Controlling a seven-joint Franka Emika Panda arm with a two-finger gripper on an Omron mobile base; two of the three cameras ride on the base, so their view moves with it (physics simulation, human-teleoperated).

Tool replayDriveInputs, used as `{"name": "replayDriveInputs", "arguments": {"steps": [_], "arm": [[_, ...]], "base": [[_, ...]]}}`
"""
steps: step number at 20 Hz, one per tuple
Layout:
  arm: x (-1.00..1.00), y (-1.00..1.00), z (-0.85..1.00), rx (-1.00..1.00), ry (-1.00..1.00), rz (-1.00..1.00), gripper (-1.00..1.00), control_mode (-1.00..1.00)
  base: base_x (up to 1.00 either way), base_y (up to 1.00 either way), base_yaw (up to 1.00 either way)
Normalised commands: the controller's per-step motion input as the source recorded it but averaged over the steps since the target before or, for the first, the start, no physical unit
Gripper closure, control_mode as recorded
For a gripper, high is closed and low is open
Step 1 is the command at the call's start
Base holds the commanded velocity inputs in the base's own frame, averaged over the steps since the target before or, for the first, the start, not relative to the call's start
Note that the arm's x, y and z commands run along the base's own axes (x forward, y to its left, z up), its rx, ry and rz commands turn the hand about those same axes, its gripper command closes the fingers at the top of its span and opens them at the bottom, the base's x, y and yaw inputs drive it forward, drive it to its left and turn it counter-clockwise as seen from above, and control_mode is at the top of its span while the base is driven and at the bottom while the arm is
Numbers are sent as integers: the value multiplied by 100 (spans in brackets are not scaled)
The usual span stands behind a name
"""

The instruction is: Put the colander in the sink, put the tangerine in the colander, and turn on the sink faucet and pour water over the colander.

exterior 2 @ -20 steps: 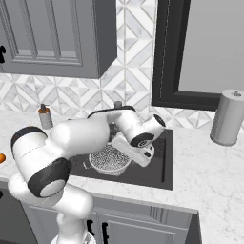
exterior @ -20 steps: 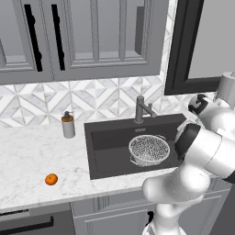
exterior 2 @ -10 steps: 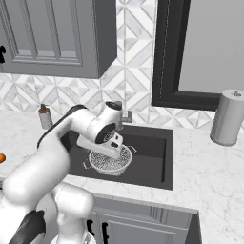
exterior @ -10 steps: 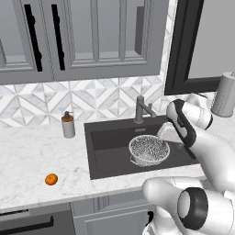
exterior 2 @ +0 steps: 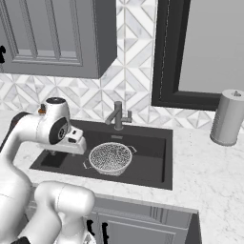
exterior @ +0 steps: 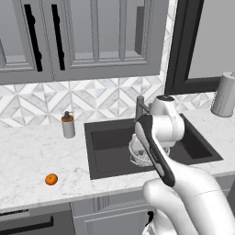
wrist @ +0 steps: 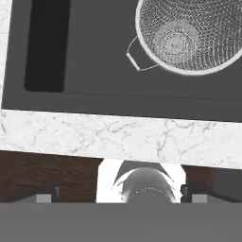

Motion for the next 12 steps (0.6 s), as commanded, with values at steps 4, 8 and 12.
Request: {"name": "replayDriveInputs", "arguments": {"steps": [4, 8, 12], "arm": [[-12, 99, 40, -14, 0, 0, -100, -100], [-18, 96, 24, -5, 0, -3, -100, -100], [-6, 85, 2, 0, 0, -9, -100, -100]], "base": [[0, 0, 0], [0, 0, 0], [0, 0, 0]]}}
